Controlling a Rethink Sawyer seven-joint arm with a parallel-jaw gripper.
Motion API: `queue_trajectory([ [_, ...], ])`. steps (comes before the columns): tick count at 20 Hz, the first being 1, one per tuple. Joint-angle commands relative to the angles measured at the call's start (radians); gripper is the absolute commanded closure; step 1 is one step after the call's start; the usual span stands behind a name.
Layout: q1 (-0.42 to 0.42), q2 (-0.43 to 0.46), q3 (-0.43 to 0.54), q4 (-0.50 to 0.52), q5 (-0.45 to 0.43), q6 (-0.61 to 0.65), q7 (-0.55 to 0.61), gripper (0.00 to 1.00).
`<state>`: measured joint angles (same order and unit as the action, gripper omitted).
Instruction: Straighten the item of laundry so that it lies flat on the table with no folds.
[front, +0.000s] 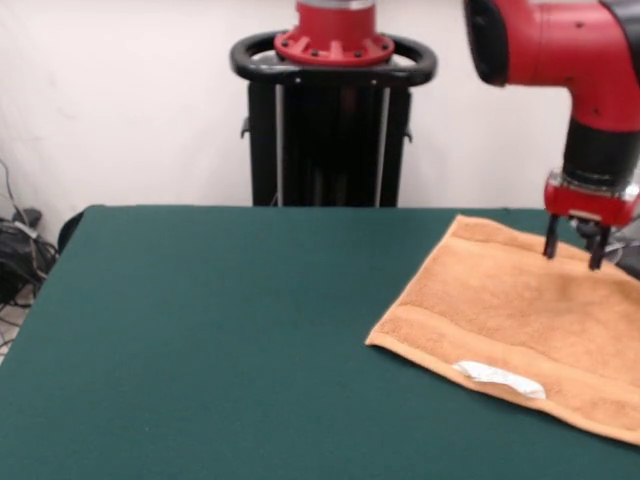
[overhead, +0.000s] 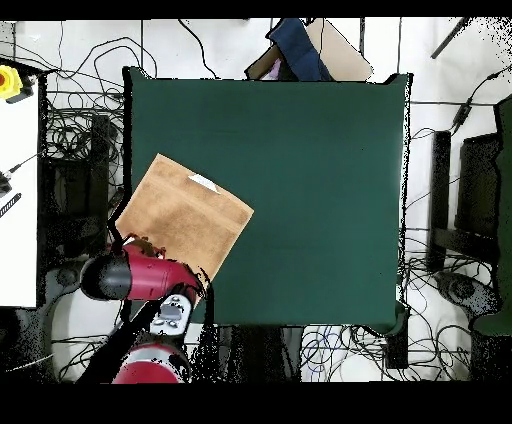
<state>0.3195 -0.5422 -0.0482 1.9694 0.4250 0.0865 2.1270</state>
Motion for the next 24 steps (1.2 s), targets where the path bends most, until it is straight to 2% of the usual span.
queue_trajectory([
  [1,0.105,0.194,-0.257,-0.155,0.137,-0.089,0.213,0.00],
  [7,0.137,0.230,-0.289,-0.170,0.175,-0.089,0.220,0.00],
  [12,0.126,0.313,-0.302,-0.205,0.180,-0.157,0.195,0.00],
  [17,0.040,0.359,-0.270,-0.229,0.090,-0.251,0.138,0.00],
  [24,0.013,0.389,-0.315,-0.270,0.011,-0.168,0.048,0.00],
])
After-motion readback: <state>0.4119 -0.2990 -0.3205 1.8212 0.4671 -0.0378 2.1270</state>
